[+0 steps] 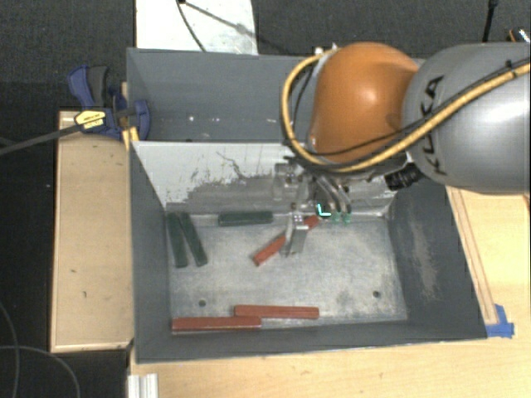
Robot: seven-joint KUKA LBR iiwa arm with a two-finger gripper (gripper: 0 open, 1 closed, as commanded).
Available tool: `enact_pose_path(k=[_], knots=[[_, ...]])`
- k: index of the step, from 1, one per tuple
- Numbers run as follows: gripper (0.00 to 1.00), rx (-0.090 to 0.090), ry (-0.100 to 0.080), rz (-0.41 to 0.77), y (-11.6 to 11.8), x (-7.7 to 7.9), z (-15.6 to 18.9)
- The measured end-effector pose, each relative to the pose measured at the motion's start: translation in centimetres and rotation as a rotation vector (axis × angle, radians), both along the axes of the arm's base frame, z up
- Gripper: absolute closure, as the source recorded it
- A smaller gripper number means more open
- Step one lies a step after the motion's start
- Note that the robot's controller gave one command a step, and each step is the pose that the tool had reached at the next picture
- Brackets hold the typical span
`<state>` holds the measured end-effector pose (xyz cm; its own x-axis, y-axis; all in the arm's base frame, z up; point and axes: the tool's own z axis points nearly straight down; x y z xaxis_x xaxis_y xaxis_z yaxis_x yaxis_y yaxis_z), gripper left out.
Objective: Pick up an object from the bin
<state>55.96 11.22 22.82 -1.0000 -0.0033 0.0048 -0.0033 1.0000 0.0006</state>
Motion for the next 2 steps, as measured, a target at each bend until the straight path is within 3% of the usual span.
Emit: enact_pose_path(k=[1,2], knots=[[0.0,0.001,-0.001,0.279,-0.74,0.1,-16.1],[1.0,0.001,-0.007,0.273,-0.69,0.29,-15.75]])
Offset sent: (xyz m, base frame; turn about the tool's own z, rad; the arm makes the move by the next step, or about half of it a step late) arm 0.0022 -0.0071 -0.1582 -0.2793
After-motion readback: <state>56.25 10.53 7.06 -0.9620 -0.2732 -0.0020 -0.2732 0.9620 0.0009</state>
